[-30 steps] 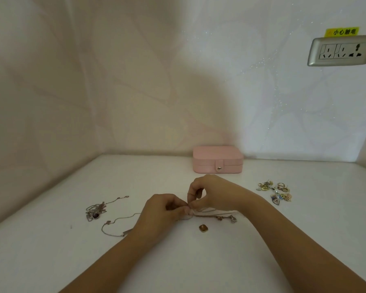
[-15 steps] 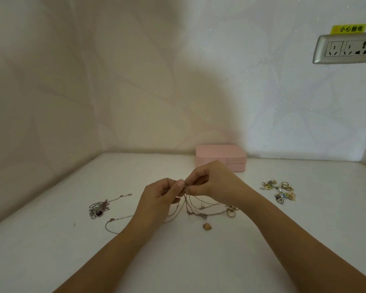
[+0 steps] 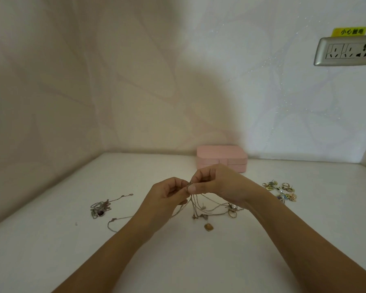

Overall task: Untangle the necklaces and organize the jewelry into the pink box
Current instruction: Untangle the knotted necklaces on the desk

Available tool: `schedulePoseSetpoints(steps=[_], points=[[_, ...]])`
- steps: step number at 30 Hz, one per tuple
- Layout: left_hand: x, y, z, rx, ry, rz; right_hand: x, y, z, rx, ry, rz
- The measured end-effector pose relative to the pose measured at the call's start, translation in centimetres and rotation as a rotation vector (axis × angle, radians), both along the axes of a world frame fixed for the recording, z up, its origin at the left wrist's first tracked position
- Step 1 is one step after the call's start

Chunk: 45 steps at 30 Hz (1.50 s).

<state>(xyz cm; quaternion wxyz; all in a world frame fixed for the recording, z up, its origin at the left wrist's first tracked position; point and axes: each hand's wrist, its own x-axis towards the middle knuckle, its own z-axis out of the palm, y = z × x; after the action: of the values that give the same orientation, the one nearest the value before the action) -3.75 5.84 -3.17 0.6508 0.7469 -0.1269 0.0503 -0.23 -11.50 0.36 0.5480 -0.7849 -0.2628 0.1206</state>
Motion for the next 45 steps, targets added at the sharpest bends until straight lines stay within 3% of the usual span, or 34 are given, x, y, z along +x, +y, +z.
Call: schedulePoseSetpoints(steps=[8,13,18,24,33,36,42,45], points=[[-0.8,-0.4,0.7,-0.051,0.006,-0.041,0.1,-0.1,0.2,0.289,0.205,0.113],[-0.7,-0.3,0.8,-0.169,0.002,-0.008,-0.6,0.1,0.8,0.189,0.131,0.052],[-0.7,-0.3,0.9,-0.245,0.067,-0.060,-0.9,-0.1,1.2,-0.014,-0.151,-0.081],[-0.5,0.0,0.7,-0.257,0.081,-0.008,-1.5,0.1,1.4,-0.156,-0.339,-0.155],[-0.5,0.8,1.0,-0.246,0.107,-0.027,-1.2,0.4,0.8,-0.224,-0.274,-0.140],[-0.4,0.9,1.1,-0.219,0.106,-0.005,-1.0,0.2,0.9,-0.126,-0.186,-0.097],[-0.4,1.2,1.0,-0.113,0.017,0.029,-0.9,-0.3,1.5,0.329,0.123,0.018],[-0.1,1.5,0.8,-0.079,0.029,0.062,-0.9,-0.7,1.9,0.450,0.185,-0.009]])
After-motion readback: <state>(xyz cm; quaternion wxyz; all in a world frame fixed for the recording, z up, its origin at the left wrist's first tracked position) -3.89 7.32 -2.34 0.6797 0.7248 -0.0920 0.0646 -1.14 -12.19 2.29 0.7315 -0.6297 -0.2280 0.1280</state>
